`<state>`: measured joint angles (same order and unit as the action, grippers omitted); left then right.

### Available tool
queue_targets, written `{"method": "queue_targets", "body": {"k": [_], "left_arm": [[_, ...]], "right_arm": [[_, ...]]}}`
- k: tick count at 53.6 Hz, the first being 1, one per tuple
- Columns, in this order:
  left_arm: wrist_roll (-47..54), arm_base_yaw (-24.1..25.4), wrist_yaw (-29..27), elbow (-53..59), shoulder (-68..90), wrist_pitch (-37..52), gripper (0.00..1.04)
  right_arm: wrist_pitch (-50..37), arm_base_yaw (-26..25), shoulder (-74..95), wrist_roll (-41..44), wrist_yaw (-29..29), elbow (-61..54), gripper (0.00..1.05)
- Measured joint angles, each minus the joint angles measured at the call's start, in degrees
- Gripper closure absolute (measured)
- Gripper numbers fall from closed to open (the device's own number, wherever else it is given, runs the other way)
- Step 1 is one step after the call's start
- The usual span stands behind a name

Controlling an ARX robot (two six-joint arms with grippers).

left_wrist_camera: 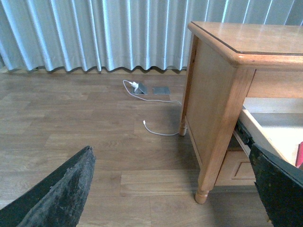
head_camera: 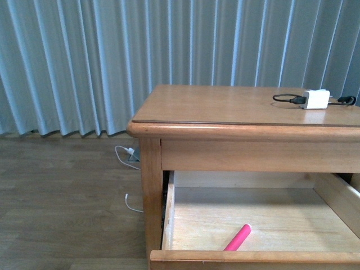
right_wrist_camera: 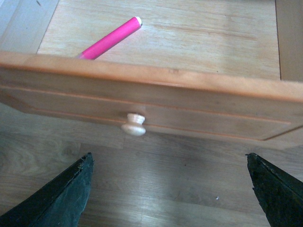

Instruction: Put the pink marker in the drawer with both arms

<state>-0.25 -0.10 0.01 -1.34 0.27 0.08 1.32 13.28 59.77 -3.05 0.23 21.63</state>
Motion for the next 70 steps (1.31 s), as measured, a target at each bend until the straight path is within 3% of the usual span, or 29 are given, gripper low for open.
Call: {"method": "queue_targets", "body": {"k": [16, 29, 52, 53, 70], "left_arm": [[0.00, 0.00, 0.00, 0.00, 0.00, 0.00, 0.06], [0.00, 0.00, 0.00, 0.00, -0.02, 0.00, 0.06], [0.00, 0.00, 0.00, 0.00, -0.02, 0.00, 0.06], [0.00, 0.00, 0.00, 0.00, -0.02, 0.00, 0.06], [0.00, 0.00, 0.00, 0.00, -0.02, 0.00, 0.06]], "right_arm": [[-8.15, 4.13, 22.08, -1.11, 6.34, 8.50, 0.08], [-21.09, 4.63, 33.81, -0.72, 9.01, 14.19, 0.08], [-43.04, -0.28, 53.55, -0.15, 9.49, 24.00, 0.08], [-54.49, -2.80, 59.84, -0.55, 9.11, 27.39, 0.08], [-50.14, -3.61, 54.49, 0.74, 4.98, 23.82, 0.08]]}}
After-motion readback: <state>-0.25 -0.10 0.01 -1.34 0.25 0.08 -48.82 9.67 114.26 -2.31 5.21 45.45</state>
